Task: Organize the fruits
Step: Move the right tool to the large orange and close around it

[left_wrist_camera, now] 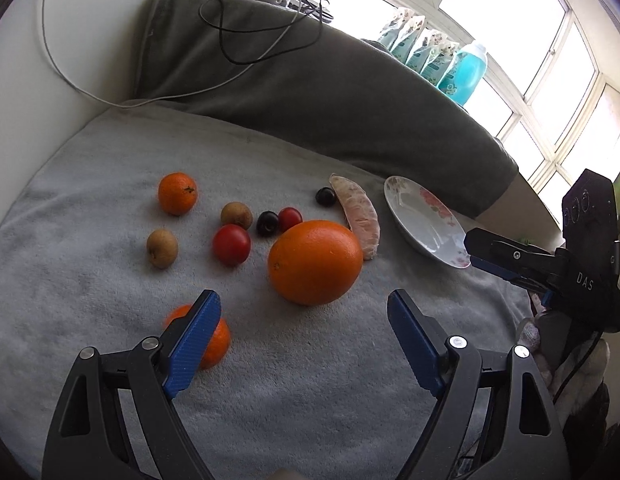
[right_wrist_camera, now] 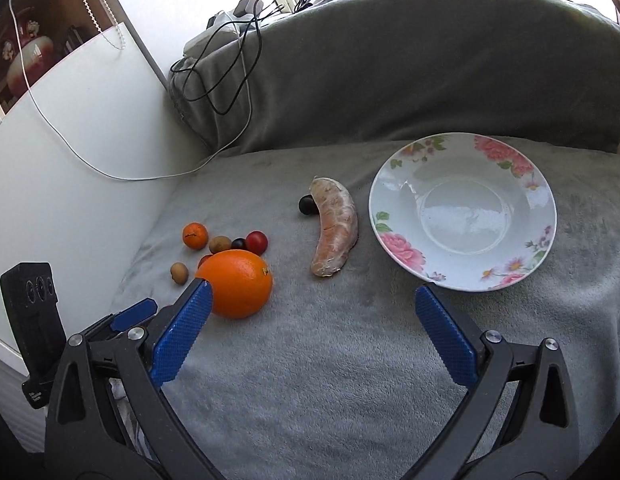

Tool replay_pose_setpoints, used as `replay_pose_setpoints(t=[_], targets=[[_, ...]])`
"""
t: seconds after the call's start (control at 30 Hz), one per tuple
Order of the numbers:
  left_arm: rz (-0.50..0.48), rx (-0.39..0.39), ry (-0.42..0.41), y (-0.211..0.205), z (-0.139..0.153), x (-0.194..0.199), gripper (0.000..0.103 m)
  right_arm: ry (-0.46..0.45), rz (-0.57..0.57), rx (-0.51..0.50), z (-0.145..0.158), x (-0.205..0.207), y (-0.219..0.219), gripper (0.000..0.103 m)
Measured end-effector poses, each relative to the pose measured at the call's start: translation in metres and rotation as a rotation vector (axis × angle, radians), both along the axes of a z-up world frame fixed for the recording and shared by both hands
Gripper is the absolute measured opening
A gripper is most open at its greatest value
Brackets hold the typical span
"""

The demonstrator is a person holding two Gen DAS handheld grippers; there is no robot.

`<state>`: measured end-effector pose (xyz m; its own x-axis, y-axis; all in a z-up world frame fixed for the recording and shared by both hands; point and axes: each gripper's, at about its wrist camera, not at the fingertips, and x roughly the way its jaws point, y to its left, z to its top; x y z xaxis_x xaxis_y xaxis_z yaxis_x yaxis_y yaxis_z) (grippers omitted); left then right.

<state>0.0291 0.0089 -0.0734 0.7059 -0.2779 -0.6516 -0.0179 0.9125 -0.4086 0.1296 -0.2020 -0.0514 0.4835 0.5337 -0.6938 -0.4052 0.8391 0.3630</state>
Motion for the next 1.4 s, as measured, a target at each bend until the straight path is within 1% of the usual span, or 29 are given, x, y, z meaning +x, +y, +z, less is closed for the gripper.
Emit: replay_pose_setpoints(t=[0.03, 0.1, 0.2, 0.27, 0.33, 0.47, 0.5, 0.57, 0.7, 0.77, 1.1, 1.23, 1.3, 1.4], targets=[[-0.002, -0.005, 0.004, 0.000, -0.001, 0.001, 0.084, 0.015, 0.012, 0.011, -0.002, 0.002, 0.003, 0.103], [-0.010, -0.022, 0.009, -0.001, -0.003, 0.005, 0.083, 0.044, 0.039, 0.024, -0.006, 0.008, 0.009, 0.093], [-0.016, -0.029, 0.016, -0.001, -0.004, 0.008, 0.081, 0.090, 0.056, 0.046, -0.016, 0.017, 0.018, 0.092], [-0.022, -0.036, 0.025, -0.002, -0.006, 0.011, 0.075, 0.132, 0.066, 0.078, -0.022, 0.023, 0.022, 0.092], [-0.027, -0.041, 0.031, -0.003, -0.008, 0.014, 0.075, 0.169, 0.079, 0.114, -0.027, 0.028, 0.026, 0.092], [-0.037, -0.047, 0.059, -0.005, -0.013, 0.020, 0.075, 0.206, 0.093, 0.140, -0.034, 0.037, 0.035, 0.091], [-0.038, -0.047, 0.063, -0.005, -0.014, 0.022, 0.075, 0.215, 0.100, 0.144, -0.036, 0.039, 0.038, 0.087], [-0.040, -0.042, 0.068, -0.006, -0.014, 0.024, 0.071, 0.233, 0.111, 0.151, -0.039, 0.042, 0.041, 0.083], [-0.042, -0.030, 0.078, -0.009, -0.015, 0.029, 0.070, 0.267, 0.129, 0.169, -0.046, 0.046, 0.050, 0.083], [-0.048, -0.024, 0.081, -0.009, -0.016, 0.029, 0.066, 0.279, 0.141, 0.174, -0.048, 0.048, 0.055, 0.083], [-0.064, -0.006, 0.078, -0.015, -0.017, 0.036, 0.066, 0.309, 0.158, 0.180, -0.055, 0.053, 0.072, 0.083], [-0.067, -0.002, 0.076, -0.015, -0.017, 0.039, 0.064, 0.312, 0.163, 0.172, -0.057, 0.053, 0.076, 0.082], [-0.068, -0.002, 0.074, -0.014, -0.017, 0.041, 0.063, 0.319, 0.166, 0.173, -0.058, 0.053, 0.078, 0.077], [-0.076, -0.003, 0.071, -0.014, -0.017, 0.042, 0.060, 0.325, 0.169, 0.167, -0.061, 0.053, 0.080, 0.072]])
